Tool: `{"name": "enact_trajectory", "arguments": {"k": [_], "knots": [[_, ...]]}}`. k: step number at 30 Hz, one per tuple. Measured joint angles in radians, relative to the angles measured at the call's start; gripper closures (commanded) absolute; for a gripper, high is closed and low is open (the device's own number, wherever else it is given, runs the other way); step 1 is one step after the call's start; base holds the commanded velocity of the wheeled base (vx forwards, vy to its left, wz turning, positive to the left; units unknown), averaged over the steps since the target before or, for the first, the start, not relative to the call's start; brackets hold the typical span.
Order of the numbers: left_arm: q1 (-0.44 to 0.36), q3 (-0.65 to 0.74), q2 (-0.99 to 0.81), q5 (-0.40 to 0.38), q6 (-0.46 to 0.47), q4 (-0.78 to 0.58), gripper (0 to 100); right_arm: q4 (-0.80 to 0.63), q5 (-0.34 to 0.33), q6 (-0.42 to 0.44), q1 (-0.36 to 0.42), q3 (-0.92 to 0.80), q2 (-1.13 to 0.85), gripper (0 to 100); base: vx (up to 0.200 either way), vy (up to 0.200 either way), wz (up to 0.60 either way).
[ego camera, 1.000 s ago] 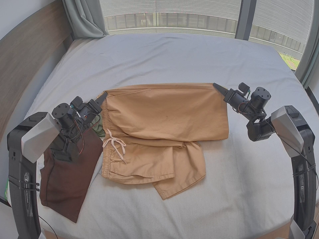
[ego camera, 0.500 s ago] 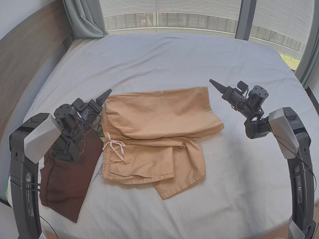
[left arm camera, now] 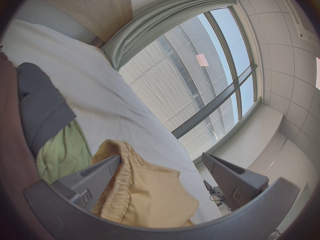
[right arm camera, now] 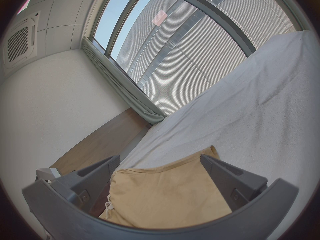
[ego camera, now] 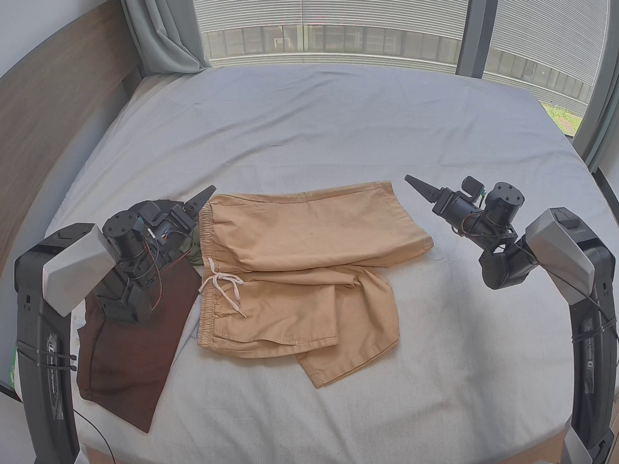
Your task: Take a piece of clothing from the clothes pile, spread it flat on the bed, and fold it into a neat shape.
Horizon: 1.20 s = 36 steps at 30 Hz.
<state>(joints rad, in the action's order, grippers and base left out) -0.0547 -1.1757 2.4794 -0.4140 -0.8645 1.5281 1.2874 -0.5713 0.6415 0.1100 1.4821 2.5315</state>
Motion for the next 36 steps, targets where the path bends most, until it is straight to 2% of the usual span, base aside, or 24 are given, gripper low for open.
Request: {"name": "enact_trajectory", "arguments": {"k": [10,17,19,23,33,36], "knots": [[0.015,0.229,-0.149,-0.039,0.038,0.016,0,0.134,0.0,-0.022,0.024,-0.32,-0.115,0,0.0,0.0,0.0],[0.047,0.467,-0.341,-0.213,0.067,0.018,0,0.213,-0.001,-0.074,0.049,-0.573,-0.177,0,0.0,0.0,0.0],[0.055,0.53,-0.398,-0.269,0.098,0.019,0,0.227,-0.002,-0.098,0.058,-0.644,-0.194,0,0.0,0.0,0.0],[0.066,0.617,-0.475,-0.328,0.211,0.018,0,0.244,-0.003,-0.158,0.079,-0.758,-0.22,0,0.0,0.0,0.0],[0.059,0.699,-0.53,-0.346,0.372,0.017,0,0.253,-0.003,-0.201,0.126,-0.938,-0.247,0,0.0,0.0,0.0],[0.05,0.702,-0.515,-0.339,0.453,0.017,0,0.253,-0.003,-0.2,0.132,-0.953,-0.247,0,0.0,0.0,0.0]]}}
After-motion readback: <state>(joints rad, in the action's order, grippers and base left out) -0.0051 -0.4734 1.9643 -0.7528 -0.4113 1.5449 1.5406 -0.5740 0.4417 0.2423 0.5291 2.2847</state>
